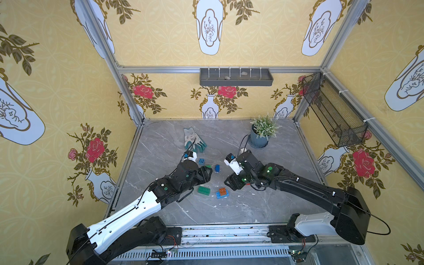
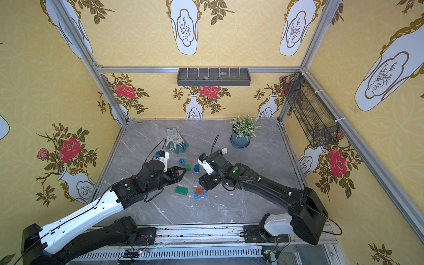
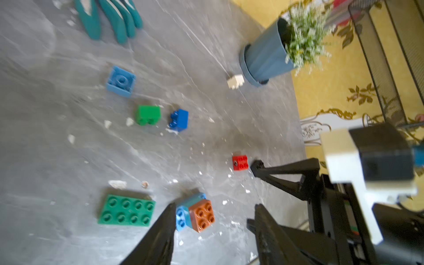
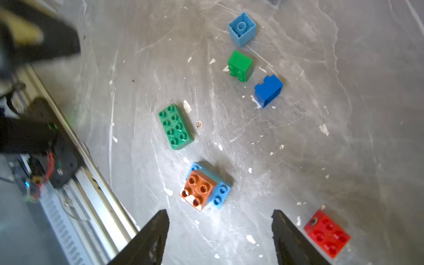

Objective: Assemble the number 1 with lego
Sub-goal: Adjust the lego brick at the center of the board.

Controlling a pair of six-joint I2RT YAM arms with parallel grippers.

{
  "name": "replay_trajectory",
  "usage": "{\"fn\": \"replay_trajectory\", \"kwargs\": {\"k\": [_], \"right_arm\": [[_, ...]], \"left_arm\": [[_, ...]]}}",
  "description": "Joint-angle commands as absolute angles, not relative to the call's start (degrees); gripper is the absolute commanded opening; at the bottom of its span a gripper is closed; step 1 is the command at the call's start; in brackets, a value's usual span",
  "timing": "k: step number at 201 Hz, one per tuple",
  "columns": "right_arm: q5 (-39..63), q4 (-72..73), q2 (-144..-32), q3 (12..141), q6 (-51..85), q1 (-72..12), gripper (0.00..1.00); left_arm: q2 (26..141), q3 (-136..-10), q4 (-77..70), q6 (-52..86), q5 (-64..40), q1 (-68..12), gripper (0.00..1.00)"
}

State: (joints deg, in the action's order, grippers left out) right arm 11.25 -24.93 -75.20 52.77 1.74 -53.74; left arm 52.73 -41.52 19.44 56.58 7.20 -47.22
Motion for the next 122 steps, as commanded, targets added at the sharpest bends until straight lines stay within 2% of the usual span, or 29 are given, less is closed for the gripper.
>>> {"fn": "replay_trajectory", "kwargs": {"k": [1,39,98,122], "right_arm": [[22.35,-20.29,-74.76,50.52,-23.94,-53.57,0.77],[26.27,-20.95,-80.56,50.47,-37.15,-53.76,0.79],[27.65,-18.46,-90.16,53.34,-43.00,-53.57,0.79],[28.03,-19.37,-93.22,54.54,-44.53,-53.62,0.75]], "left_arm": [[49.45,-39.46,20.39,54.56,12.83,-44.24,0.58],[45.39,-37.03,20.47,55.67,12.10,-39.09,0.61],[46.21,-37.13,20.98,56.07,10.47,-35.92,0.61],[47.01,-37.53,20.94,55.94,9.90,-34.93,0.62]]}}
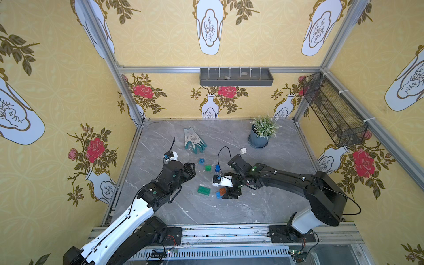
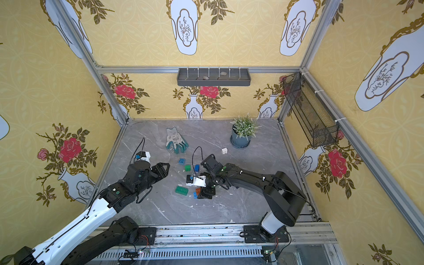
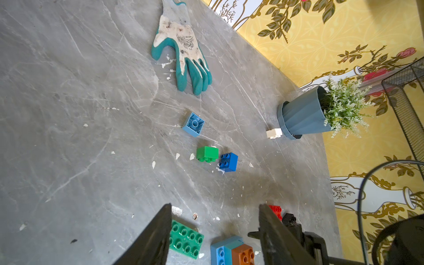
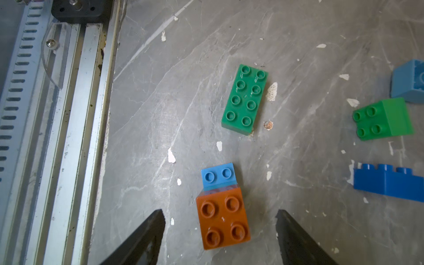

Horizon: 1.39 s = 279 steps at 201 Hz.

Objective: Assemble the number 1 with lego
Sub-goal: Adjust the lego brick at the center of the board.

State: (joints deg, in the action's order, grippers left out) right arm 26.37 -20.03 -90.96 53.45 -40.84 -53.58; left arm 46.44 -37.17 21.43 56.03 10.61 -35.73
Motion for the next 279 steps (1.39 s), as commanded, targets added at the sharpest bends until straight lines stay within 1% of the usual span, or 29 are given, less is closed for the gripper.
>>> {"fn": "replay_trajectory", "kwargs": {"k": [1,26,58,117,149,166,227,262,268,279], "right_arm": [[28.08,-19.40,-93.32,54.61,-44.63,-53.62,0.75],[28.55,-20.46,-95.47,55.49,-45.82,-53.44,0.70],[29.15,-21.03,-96.98,55.77,-46.37,-53.19,0.62],[28.30,-21.01,-97.91,55.89,-47.48,-52.57,0.48],[28.30,-22.43,-98.30,56.90,-48.92,-51.29,0.38],[28.73,-22.64,-98.26,57.20,-49.31,-50.66,0.35],[27.05,-21.04,-97.90,57.41,-46.13,-46.81,0.32],[25.37,-20.07,-98.41,56.56,-45.50,-46.02,0.33],[25.23,-19.97,-98.67,56.56,-45.31,-46.01,0.34],[25.11,-19.54,-98.80,56.29,-44.96,-46.03,0.39]], "left_arm": [[47.06,-37.53,20.93,55.92,9.92,-34.91,0.62],[47.50,-37.68,20.87,55.81,9.17,-33.95,0.62],[48.07,-37.78,20.58,55.64,8.55,-32.90,0.62],[49.64,-38.31,19.88,55.46,7.10,-31.25,0.61],[50.10,-38.93,21.18,55.63,7.73,-30.77,0.61],[49.97,-38.85,21.35,55.94,7.78,-30.42,0.61],[49.90,-38.82,21.97,56.32,7.56,-29.72,0.62],[50.03,-38.50,22.12,56.69,7.49,-29.53,0.62],[50.09,-38.47,22.08,56.70,7.43,-29.44,0.62],[50.10,-38.58,22.23,56.71,7.38,-29.44,0.62]]}}
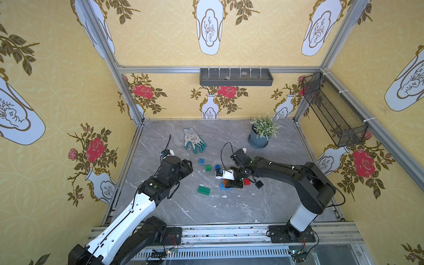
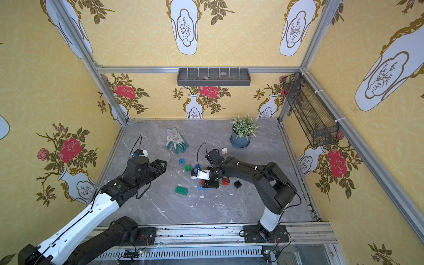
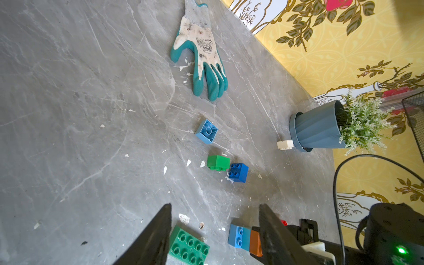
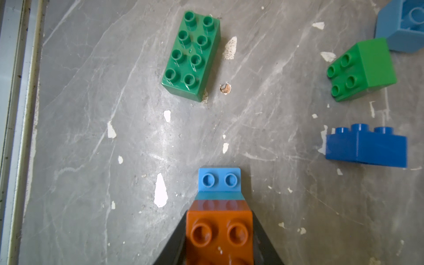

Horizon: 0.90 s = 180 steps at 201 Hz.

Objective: Assemble the number 1 with lego
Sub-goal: Adjust the lego brick at the center of the board, then pick up the lego brick from the center of the board.

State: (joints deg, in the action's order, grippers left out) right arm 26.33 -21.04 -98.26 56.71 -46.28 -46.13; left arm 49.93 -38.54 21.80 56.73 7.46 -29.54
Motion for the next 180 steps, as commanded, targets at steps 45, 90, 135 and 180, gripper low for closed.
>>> {"fn": "replay_trajectory", "kwargs": {"k": [45,90,135,180], "right_arm": [[26.80,-16.25,-95.76,55.48,-41.15,-45.65,0.68],[26.67,-10.49,-87.18,53.52,-22.09,-43.78,0.72],[-7.36,-23.92,-82.30,56.89,20.94,-46.76,0.63],[-7.99,-38.72,-84.01,56.70,36.05,-45.01,0.66]], "left_arm": [[49.71,-38.50,22.75,56.74,7.24,-29.27,0.62],[49.61,-38.24,22.50,56.45,6.53,-29.09,0.62],[49.07,-37.45,22.43,56.87,6.12,-29.00,0.62],[49.35,-36.61,21.50,56.93,5.47,-29.00,0.62]]}}
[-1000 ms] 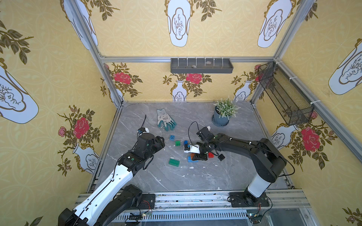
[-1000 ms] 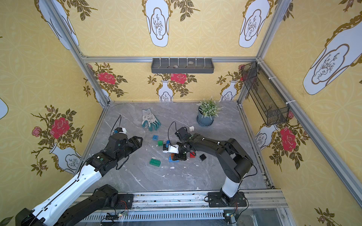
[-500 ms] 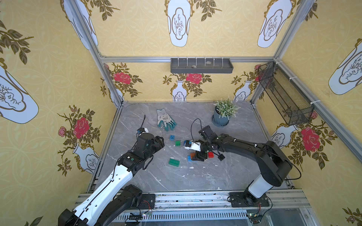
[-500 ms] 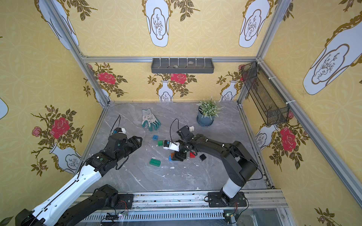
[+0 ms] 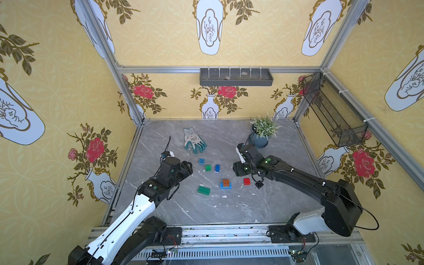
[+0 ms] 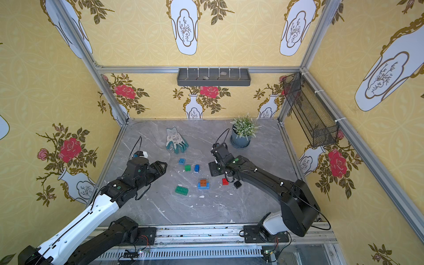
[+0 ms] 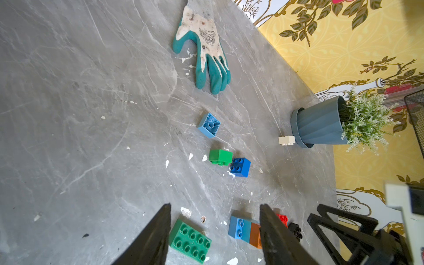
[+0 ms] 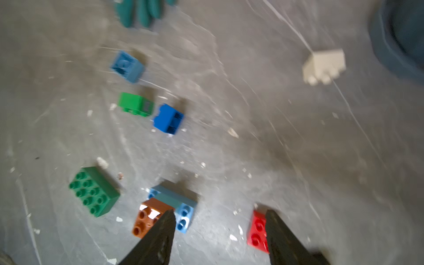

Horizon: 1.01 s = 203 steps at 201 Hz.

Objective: Assemble the number 1 with lego
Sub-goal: Pick up the lego brick from the center of the board.

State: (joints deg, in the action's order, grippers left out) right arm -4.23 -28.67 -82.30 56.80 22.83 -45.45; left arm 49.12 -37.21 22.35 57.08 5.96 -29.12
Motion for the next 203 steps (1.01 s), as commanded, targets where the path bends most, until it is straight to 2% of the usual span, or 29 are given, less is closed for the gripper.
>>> {"fn": "replay_trajectory", "kwargs": {"k": [1,34,106,203], "right_arm": [[-7.82,-38.83,-84.15,56.69,36.08,-45.01,0.66],[-5.37,-41.86,-88.46,57.28,37.14,-43.01,0.70],[-3.56,-41.54,-94.45,59.38,33.14,-42.37,0.67],[-1.52,-40.00,-98.82,59.77,30.97,-40.64,0.44]], "left_arm": [[49.37,-36.63,21.47,56.90,5.46,-29.00,0.62],[50.36,-36.83,21.50,56.87,5.02,-28.98,0.62],[49.27,-36.08,21.89,56.29,3.79,-28.76,0.62],[49.66,-36.38,20.57,55.68,2.90,-28.30,0.58]]}}
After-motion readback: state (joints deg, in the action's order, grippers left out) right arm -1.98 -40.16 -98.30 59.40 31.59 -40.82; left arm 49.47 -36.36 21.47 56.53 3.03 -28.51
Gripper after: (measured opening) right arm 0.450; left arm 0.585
